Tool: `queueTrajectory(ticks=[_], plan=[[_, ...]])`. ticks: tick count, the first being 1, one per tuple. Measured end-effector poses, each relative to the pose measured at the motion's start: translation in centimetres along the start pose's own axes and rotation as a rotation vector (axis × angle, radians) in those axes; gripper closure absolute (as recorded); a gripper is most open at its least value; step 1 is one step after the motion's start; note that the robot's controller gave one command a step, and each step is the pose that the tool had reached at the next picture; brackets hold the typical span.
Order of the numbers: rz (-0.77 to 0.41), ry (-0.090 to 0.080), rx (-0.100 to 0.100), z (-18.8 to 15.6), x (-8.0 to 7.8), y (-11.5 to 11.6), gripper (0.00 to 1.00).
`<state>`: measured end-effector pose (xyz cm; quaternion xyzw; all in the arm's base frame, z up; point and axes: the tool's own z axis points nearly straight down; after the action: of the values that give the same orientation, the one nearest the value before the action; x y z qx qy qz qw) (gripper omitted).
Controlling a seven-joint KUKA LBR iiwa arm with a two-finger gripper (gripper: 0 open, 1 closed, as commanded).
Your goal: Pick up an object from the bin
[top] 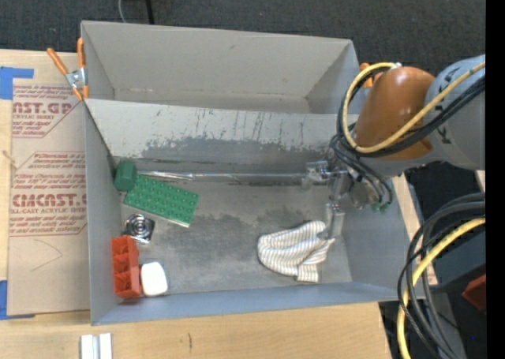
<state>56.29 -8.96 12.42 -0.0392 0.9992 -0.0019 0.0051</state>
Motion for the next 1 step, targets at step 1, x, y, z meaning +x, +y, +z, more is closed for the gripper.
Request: queueTrajectory(ticks=[1], plan=[[-0.103,0.007,-0.004,4.59,2.71,3.88,0.00]])
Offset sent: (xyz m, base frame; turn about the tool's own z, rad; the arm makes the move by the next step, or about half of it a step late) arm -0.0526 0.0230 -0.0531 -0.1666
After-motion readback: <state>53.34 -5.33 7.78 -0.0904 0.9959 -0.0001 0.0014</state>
